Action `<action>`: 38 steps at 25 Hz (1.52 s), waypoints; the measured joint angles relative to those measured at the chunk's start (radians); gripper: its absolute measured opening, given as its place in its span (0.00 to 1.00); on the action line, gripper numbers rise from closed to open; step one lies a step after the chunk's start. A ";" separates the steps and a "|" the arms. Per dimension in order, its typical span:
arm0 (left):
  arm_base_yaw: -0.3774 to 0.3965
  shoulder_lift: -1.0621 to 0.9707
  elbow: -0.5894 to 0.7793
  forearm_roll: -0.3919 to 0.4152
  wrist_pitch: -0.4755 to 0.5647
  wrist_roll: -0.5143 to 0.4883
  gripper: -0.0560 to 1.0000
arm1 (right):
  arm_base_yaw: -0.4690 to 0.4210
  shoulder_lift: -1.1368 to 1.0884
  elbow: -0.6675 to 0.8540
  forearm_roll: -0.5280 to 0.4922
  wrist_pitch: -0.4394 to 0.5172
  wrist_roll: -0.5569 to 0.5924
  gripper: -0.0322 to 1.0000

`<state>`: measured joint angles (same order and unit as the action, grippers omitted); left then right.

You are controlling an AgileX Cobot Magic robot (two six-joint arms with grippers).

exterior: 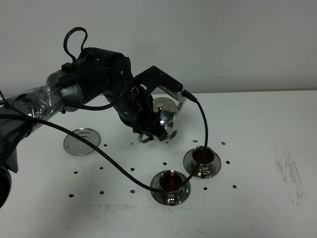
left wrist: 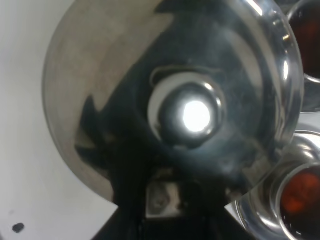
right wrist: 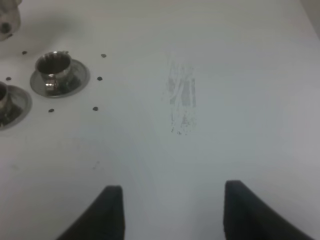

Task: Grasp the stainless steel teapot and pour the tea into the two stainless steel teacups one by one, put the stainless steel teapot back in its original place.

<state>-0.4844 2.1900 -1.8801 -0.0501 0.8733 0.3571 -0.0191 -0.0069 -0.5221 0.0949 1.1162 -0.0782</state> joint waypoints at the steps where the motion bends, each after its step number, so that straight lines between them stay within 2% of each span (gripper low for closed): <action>1: 0.000 0.007 0.000 0.000 -0.001 -0.005 0.27 | 0.000 0.000 0.000 0.000 0.000 0.000 0.46; 11: 0.004 0.091 0.000 -0.002 -0.014 -0.035 0.27 | 0.000 0.000 0.000 0.000 0.000 0.000 0.46; 24: 0.028 0.037 0.012 0.018 0.006 -0.038 0.27 | 0.000 0.000 0.000 0.000 0.000 0.000 0.46; 28: 0.055 -0.066 0.105 0.040 -0.047 -0.038 0.27 | 0.000 0.000 0.000 0.000 0.000 0.000 0.46; 38: 0.220 -0.272 0.391 0.050 -0.092 -0.108 0.27 | 0.000 0.000 0.000 0.000 0.000 0.000 0.46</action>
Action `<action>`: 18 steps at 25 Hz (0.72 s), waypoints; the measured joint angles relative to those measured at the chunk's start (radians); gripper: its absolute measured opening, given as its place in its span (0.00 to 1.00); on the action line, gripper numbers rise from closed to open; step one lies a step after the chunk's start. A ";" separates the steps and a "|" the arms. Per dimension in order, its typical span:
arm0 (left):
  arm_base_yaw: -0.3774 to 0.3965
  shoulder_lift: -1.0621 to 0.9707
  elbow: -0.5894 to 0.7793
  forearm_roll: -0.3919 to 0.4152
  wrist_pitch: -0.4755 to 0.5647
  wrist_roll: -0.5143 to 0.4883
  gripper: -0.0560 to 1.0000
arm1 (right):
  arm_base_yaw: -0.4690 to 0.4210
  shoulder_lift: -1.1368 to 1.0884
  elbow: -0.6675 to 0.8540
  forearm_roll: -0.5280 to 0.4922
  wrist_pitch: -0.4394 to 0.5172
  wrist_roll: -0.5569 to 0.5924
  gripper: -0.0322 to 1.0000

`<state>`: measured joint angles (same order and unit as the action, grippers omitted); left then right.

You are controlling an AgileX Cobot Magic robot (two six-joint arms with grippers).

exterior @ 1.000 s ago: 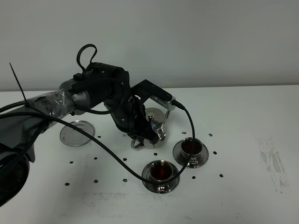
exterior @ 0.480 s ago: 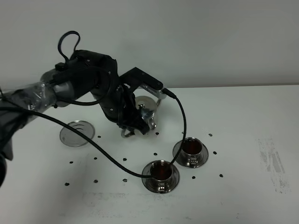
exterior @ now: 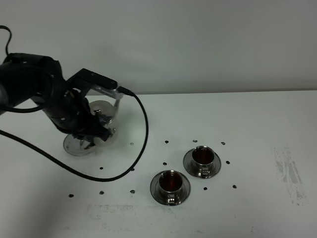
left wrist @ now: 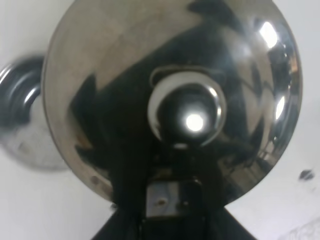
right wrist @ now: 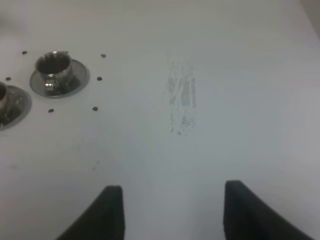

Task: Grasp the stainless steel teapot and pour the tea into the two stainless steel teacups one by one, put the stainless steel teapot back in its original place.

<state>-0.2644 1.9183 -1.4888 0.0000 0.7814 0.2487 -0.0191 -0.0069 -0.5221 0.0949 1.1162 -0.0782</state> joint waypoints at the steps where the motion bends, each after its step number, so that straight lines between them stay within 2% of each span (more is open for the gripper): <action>1: 0.016 -0.012 0.013 0.000 -0.005 -0.004 0.27 | 0.000 0.000 0.000 0.000 0.000 0.000 0.46; 9: 0.096 -0.023 0.048 0.000 -0.024 -0.009 0.27 | 0.000 0.000 0.000 0.000 0.000 0.000 0.46; 18: 0.137 0.010 0.048 0.000 -0.083 -0.009 0.27 | 0.000 0.000 0.000 0.000 0.000 0.000 0.46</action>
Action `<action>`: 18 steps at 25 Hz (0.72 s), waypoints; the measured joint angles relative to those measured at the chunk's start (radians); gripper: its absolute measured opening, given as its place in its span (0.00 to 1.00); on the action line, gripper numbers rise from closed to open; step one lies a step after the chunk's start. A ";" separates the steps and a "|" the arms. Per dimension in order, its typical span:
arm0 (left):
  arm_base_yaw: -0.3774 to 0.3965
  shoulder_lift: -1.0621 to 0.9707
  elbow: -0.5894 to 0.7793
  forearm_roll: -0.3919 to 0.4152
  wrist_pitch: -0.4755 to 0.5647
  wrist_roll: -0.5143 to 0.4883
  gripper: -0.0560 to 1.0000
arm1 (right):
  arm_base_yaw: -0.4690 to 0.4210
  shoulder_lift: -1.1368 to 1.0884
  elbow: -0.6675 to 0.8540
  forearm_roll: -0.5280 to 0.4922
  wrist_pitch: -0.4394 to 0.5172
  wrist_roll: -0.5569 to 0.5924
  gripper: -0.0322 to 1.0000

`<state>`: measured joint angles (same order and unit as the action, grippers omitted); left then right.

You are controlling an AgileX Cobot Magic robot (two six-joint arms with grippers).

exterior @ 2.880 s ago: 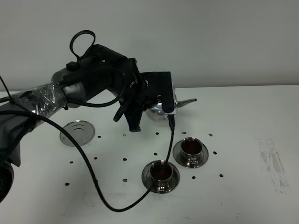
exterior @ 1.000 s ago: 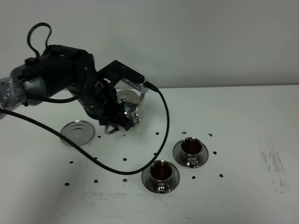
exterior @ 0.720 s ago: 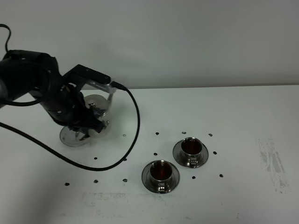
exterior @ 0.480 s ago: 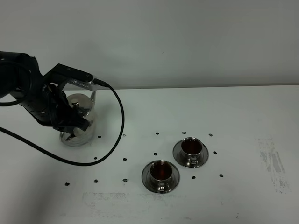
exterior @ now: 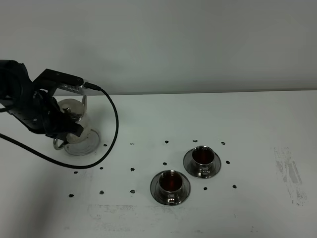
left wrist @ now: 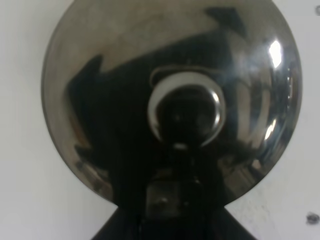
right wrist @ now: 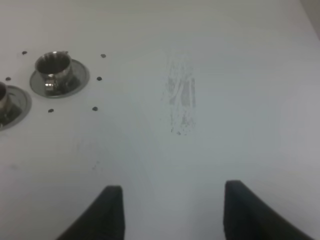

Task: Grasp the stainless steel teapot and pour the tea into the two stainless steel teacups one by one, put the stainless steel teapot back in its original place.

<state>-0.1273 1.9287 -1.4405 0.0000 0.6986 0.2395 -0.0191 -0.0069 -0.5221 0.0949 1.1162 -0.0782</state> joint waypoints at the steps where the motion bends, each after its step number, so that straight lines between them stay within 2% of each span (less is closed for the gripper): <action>1: 0.001 0.011 0.000 0.000 -0.012 0.000 0.27 | 0.000 0.000 0.000 0.000 0.000 0.000 0.46; 7: 0.001 0.057 0.000 -0.027 -0.071 0.000 0.27 | 0.000 0.000 0.000 0.000 0.000 0.000 0.46; 18: 0.001 0.099 0.000 -0.029 -0.082 0.000 0.27 | 0.000 0.000 0.000 0.000 0.000 0.000 0.46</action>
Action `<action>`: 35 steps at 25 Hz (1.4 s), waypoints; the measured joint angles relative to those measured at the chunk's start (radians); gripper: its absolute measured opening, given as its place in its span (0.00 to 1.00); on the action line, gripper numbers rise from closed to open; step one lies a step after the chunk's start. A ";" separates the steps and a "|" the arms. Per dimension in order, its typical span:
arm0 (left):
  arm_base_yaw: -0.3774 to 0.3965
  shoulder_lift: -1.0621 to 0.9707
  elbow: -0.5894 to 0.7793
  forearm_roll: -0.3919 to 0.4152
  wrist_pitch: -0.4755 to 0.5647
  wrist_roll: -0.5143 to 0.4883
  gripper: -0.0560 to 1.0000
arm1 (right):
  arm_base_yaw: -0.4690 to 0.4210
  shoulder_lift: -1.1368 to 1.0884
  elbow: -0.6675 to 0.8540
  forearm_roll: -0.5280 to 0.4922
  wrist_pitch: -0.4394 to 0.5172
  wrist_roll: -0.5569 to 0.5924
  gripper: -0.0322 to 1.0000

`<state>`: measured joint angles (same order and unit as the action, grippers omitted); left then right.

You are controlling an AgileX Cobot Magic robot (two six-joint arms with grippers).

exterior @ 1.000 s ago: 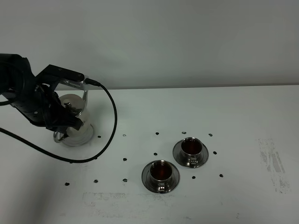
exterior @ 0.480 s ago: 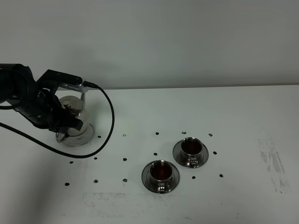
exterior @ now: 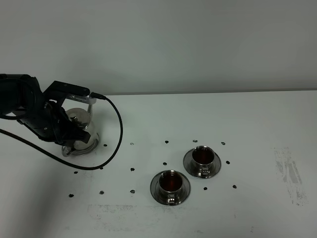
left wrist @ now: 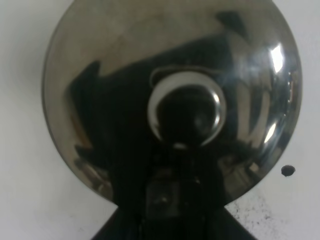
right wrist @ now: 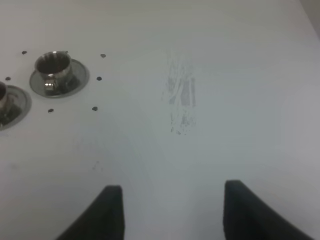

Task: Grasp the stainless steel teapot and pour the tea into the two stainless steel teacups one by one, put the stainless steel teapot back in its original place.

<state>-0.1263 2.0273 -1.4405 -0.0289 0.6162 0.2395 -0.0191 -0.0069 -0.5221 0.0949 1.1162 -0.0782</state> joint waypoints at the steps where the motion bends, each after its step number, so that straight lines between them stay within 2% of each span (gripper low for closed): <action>1: 0.000 0.003 0.000 0.000 -0.007 0.000 0.27 | 0.000 0.000 0.000 0.000 0.000 0.000 0.46; 35: 0.001 0.028 0.000 0.000 -0.031 -0.024 0.27 | 0.000 0.000 0.000 0.000 0.000 0.000 0.46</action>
<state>-0.1254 2.0557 -1.4405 -0.0289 0.5855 0.2157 -0.0191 -0.0069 -0.5221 0.0949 1.1162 -0.0782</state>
